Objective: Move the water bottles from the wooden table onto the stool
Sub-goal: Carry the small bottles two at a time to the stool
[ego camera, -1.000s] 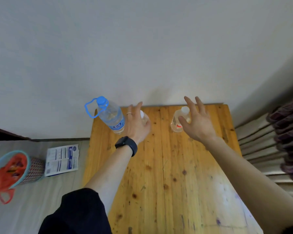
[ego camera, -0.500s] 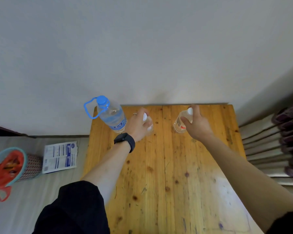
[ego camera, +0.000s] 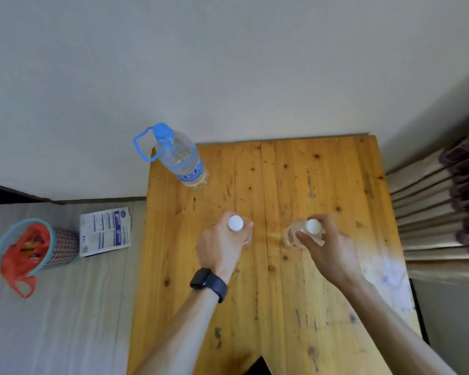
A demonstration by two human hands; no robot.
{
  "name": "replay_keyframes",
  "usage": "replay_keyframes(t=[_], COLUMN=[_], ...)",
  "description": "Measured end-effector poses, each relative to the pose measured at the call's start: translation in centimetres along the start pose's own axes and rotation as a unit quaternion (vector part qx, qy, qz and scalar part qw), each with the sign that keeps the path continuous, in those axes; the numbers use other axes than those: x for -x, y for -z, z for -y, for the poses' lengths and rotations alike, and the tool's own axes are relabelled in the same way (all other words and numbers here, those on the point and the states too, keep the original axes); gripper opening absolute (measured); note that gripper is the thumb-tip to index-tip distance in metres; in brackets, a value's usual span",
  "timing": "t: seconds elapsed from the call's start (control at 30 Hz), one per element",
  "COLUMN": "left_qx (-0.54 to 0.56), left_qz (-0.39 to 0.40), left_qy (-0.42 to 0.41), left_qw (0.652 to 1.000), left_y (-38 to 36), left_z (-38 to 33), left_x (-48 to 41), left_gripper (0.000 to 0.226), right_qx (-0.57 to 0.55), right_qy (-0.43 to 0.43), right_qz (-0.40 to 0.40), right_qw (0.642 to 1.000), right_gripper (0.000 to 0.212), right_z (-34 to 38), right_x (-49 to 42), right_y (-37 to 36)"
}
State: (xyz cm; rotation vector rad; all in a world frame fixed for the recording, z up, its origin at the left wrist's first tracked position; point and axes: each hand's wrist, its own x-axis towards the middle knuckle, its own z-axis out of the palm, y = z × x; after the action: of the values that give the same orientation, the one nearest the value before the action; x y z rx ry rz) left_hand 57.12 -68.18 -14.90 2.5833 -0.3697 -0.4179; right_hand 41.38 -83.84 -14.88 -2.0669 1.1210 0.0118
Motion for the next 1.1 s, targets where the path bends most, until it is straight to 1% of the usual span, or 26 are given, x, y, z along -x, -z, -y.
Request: replay_keyframes(t=[0.1,0.23,0.3,0.4,0.47,0.53,0.6,0.67,0.73,0.87,1.1], left_qx=[-0.008,-0.015,-0.004,0.058,0.128,0.178,0.204,0.216,0.216,0.208,0.167], left_qz=[-0.008,-0.001,0.010,0.045,0.088,0.117,0.125,0.129,0.121,0.119,0.153], left_qy=[0.001,0.010,0.024,0.037,0.031,0.023,0.018,0.015,0.010,0.004,-0.021], left_qw=[1.000,1.000,1.000,0.997,0.987,0.977,0.971,0.968,0.969,0.971,0.974], left_y=[-1.2,-2.4,-3.0,-3.8,-4.0,-4.2,-4.5,-4.8,-5.2,-5.2,-3.5], left_z=[0.3,0.1,0.0,1.0,1.9,2.5,2.6,2.4,2.3,2.1,2.0], left_x=[1.9,3.1,3.6,4.1,4.2,4.1,3.7,3.3,3.0,2.9,2.5], left_gripper=[0.034,0.045,0.055,0.074,0.086,0.091,0.081,0.063,0.053,0.049,0.041], right_qx=[-0.023,-0.026,-0.033,-0.046,-0.060,-0.105,-0.149,-0.158,-0.161,-0.169,-0.160], right_qy=[0.007,0.014,0.002,-0.001,-0.010,-0.044,-0.064,-0.070,-0.073,-0.082,-0.076], right_qz=[-0.032,-0.069,-0.049,-0.011,0.013,0.053,0.069,0.058,0.032,0.003,0.009], right_qw=[0.999,0.997,0.998,0.999,0.998,0.992,0.984,0.983,0.984,0.982,0.984], right_gripper=[0.032,0.045,0.056,0.072,0.078,0.079,0.071,0.060,0.055,0.055,0.045], right_z=[-0.5,-1.4,-1.9,-1.7,-1.8,-1.6,-1.5,-1.5,-1.4,-1.9,-1.0], right_x=[2.1,2.7,2.4,1.9,1.5,1.2,1.0,0.9,0.8,0.9,2.0], right_y=[-1.2,-2.4,-2.6,-2.4,-2.3,-2.3,-2.8,-3.4,-3.9,-4.7,-3.0])
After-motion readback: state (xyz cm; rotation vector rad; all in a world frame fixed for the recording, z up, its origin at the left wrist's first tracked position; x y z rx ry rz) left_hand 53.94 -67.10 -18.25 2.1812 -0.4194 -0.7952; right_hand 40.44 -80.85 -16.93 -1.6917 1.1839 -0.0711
